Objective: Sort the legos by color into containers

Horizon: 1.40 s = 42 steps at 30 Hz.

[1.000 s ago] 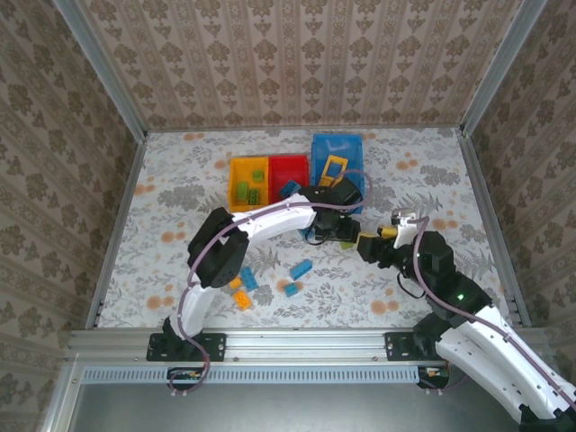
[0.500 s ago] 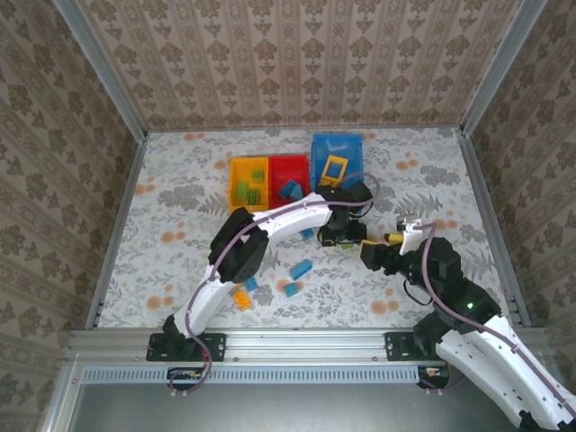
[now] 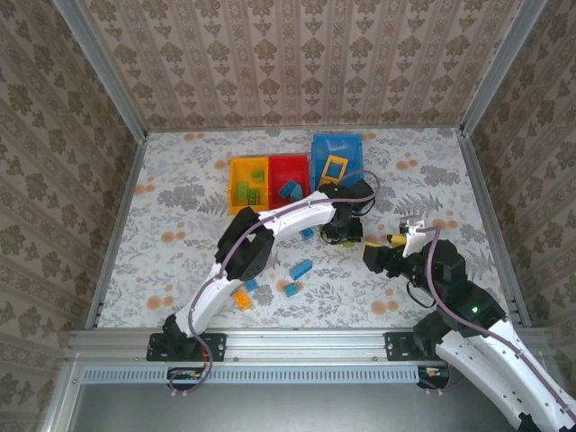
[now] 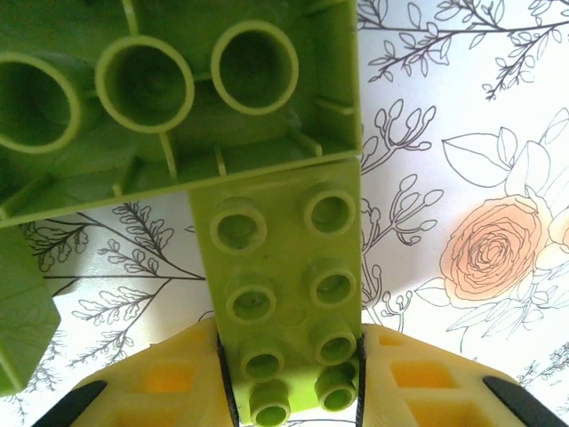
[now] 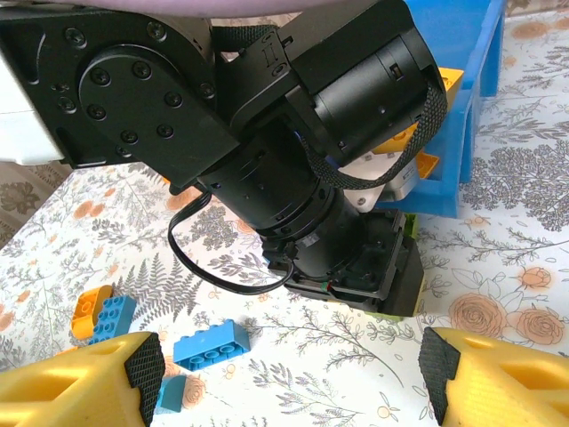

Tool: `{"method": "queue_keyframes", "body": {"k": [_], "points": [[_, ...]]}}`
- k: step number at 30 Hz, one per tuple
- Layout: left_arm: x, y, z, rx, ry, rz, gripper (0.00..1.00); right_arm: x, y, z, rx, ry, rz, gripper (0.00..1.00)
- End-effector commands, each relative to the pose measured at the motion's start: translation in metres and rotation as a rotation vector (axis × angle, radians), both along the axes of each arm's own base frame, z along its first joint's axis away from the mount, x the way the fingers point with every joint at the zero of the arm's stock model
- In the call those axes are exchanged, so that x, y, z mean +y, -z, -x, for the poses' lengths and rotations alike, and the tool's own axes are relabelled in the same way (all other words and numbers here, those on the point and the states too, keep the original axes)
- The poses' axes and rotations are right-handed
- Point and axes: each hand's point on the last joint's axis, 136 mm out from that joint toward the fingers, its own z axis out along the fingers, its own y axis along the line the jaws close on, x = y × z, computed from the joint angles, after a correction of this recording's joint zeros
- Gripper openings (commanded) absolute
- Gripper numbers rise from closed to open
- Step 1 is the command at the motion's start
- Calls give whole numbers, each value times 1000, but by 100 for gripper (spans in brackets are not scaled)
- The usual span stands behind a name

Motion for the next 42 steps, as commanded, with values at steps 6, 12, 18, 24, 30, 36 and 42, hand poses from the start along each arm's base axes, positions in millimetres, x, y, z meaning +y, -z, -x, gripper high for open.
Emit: {"method": "queue_keyframes", "body": {"k": [6,12,18,24,30,36,42], "points": [[35,-43,15,-55,88,-22,26,4,-5,-4,-12,-2,-25,78],[108,-105,14,-188,51,-23,26,30,-9,-10,-34,-120,-52,76],[206,-119,-29,-237,-119,-68,26,76,-11,-25,-65,-252,9,76],[264,-122,-111,-300,-194,-127,27,120,-8,-54,-59,-285,-5,76],[293,-99,-185,-295,-260,-170,27,137,-7,-82,-38,-252,4,77],[292,-73,-221,-259,-265,-190,31,141,-9,-94,-21,-226,-9,77],[288,-56,-220,-217,-267,-182,38,136,-4,-94,-4,-206,5,77]]}}
